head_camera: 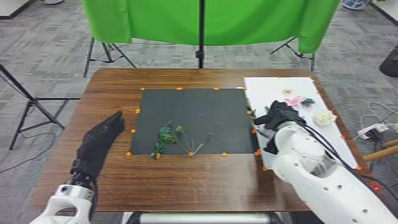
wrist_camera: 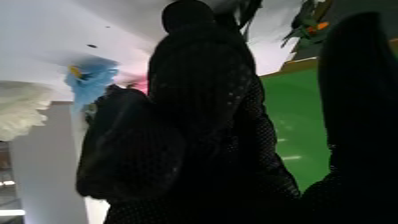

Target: Arrange flowers

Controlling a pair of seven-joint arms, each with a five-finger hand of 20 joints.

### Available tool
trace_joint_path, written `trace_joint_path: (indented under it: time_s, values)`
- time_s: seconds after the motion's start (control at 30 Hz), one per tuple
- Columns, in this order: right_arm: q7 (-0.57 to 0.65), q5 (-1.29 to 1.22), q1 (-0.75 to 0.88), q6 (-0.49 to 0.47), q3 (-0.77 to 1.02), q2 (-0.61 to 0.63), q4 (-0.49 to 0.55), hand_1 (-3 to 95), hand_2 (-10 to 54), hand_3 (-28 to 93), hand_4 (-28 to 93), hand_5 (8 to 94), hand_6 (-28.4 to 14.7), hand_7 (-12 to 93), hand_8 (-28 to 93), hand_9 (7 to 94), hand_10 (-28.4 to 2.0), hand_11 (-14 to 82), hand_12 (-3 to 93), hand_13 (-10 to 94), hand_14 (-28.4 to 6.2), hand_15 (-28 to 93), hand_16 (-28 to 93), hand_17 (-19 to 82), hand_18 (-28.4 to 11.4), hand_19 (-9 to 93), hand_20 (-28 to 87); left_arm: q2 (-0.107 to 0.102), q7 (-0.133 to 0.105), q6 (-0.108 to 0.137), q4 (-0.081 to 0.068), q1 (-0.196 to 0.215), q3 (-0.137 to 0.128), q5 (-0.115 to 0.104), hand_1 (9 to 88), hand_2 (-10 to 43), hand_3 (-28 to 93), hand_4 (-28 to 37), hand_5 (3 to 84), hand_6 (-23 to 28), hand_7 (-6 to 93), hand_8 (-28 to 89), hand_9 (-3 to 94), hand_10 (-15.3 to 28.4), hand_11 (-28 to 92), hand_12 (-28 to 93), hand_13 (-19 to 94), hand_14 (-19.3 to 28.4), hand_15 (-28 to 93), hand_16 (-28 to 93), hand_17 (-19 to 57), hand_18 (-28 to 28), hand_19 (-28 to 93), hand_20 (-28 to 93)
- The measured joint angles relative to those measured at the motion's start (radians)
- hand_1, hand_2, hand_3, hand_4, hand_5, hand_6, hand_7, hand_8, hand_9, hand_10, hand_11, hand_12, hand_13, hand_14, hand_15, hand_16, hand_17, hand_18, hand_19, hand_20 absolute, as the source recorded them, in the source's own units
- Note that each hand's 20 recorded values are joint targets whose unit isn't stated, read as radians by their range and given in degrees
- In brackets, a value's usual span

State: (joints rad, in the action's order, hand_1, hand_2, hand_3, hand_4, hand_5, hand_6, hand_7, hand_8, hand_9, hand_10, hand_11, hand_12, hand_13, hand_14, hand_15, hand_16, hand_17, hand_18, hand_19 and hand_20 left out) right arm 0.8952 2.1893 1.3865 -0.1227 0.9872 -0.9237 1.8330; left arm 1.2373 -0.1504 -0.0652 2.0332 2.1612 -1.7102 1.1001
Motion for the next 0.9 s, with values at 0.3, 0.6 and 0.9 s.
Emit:
trace_joint_path:
  time_s: [0.3,0.6,0.9]
  values:
    - [-0.010,0.060,-0.134,-0.011,-0.180,0.013,-0.063,49.4,-9.5,49,-5,79.6,-7.9,18,10,88.9,-16.6,30.7,24.5,94,-2.4,54,28,76,-1.3,86,44,0.000,0.013,-0.007,0.000,-0.004,0.001,0.001,22.9,-6.3,66,-22.8,37.7,4.3,2.8,-4,34.2,11.0,5,12,25,15.3,5,5,-1.6,13.2,0,16]
    - [-0.034,0.057,-0.128,0.022,-0.162,-0.009,-0.084,63.7,-9.5,44,5,82.9,-4.4,22,27,90.6,-13.9,37.7,26.9,94,-1.5,61,25,77,-2.7,90,43,0.000,0.025,-0.010,0.004,-0.003,0.000,0.002,23.1,-6.1,66,-22.4,37.6,4.5,2.7,-4,33.9,11.1,4,12,24,15.3,5,5,-1.6,13.3,0,16]
    - [-0.070,-0.002,-0.029,0.176,-0.066,-0.011,-0.068,61.1,-9.5,50,4,82.7,-4.1,25,27,91.3,-14.0,41.1,26.3,94,-1.2,65,23,78,-3.9,93,44,0.000,0.033,-0.014,0.004,-0.002,0.000,0.002,23.1,-5.7,66,-22.1,37.5,4.7,2.4,-4,33.6,11.2,4,12,24,15.3,5,5,-1.7,13.2,0,16]
